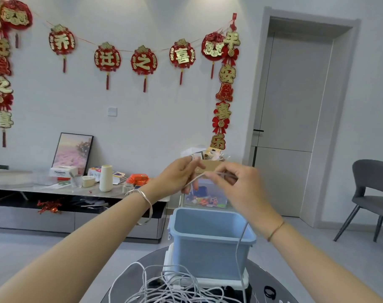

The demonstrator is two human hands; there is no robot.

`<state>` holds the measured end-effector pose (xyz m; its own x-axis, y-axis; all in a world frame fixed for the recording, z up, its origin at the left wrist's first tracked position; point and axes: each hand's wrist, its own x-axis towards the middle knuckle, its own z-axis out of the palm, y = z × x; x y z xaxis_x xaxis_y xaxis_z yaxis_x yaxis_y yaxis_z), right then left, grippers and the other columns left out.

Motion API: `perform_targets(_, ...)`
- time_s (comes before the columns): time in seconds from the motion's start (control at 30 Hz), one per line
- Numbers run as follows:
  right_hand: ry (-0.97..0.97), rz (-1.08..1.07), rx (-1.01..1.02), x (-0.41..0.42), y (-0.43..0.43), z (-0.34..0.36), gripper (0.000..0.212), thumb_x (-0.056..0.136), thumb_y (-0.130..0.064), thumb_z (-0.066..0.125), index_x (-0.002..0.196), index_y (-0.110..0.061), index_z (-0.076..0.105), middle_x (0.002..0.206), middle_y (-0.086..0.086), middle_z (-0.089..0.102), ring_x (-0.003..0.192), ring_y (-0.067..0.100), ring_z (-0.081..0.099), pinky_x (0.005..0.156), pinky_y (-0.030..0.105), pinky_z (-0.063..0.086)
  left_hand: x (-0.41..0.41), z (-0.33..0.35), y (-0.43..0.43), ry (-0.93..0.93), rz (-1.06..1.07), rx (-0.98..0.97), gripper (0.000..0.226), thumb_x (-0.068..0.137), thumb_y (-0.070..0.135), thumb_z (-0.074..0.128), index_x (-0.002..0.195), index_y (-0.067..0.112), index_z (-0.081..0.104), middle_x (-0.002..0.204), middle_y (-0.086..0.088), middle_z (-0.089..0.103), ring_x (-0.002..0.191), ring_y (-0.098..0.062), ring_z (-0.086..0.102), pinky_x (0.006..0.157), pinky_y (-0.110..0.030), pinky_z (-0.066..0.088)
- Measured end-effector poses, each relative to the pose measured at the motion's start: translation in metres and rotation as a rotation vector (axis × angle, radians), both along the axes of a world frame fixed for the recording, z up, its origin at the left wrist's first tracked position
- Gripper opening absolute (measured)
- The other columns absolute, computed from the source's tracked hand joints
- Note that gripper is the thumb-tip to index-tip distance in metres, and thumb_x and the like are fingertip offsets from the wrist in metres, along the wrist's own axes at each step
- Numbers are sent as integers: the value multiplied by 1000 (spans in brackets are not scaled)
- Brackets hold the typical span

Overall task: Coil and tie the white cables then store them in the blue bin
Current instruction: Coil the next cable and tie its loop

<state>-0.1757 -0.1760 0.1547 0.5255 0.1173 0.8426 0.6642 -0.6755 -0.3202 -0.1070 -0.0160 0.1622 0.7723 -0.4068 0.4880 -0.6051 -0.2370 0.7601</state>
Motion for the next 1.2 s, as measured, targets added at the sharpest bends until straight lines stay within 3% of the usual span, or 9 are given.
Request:
perform_targets(0.13,80,83,229,7,-13,15,25,75,-29,76,71,-6,66,45,-17,48,44,2,40,46,9,31,-13,-2,1,38,-117,74,50,105,34,19,99,11,62,39,7,38,37,-7,36,44,-15,34)
perform_targets(0.3,165,176,359,19,-22,13,25,74,-24,78,72,-3,64,57,-1,50,51,5,39,51,10,35,-26,3,0,195,-309,110,55,105,27,17,93,2,65,39,5,30,39,-11,33,49,-18,36)
perform_targets(0.5,317,230,537,30,-19,5,21,84,-29,67,69,-16,61,46,-16,46,44,-2,39,49,10,32,-30,11,-2,434,-577,-146,50,101,30,21,79,10,61,40,11,25,35,-4,20,46,-24,18)
perform_targets(0.63,471,280,594,39,-6,-8,32,92,-46,50,80,-23,69,54,-5,35,44,5,29,45,19,25,-32,15,-10,500,-616,-456,39,102,26,29,95,10,63,42,11,17,36,-2,16,40,-16,21)
perform_targets(0.77,652,317,428,43,10,-26,29,102,-28,35,97,-19,61,67,3,49,40,6,34,39,19,32,-20,17,-15,487,-566,-663,43,104,29,26,132,6,49,50,6,14,36,-4,22,39,-13,27)
perform_targets(0.9,832,240,57,37,22,-47,33,103,-23,30,130,-16,48,67,1,57,38,8,38,37,22,37,1,19,-14,400,-338,-765,47,105,32,25,141,5,36,46,10,25,35,-4,25,38,-14,30)
perform_targets(1.07,735,174,-145,18,22,-45,30,102,-22,34,125,-12,51,61,-5,55,50,20,43,44,28,43,24,8,-9,347,-95,-716,33,104,32,23,125,17,44,46,11,29,36,-3,26,44,-18,28)
perform_targets(1.13,666,129,-164,13,21,-38,25,101,-23,40,116,-14,58,60,-5,55,48,11,45,44,27,44,25,3,-8,295,14,-546,24,102,29,27,98,22,50,45,11,29,37,-5,25,51,-23,24)
perform_targets(1.2,619,122,-90,11,18,-31,19,98,-22,47,107,-15,62,60,-4,56,40,2,45,40,23,41,24,-2,-9,214,87,-377,23,102,28,27,104,23,49,50,9,30,40,-6,26,51,-22,25)
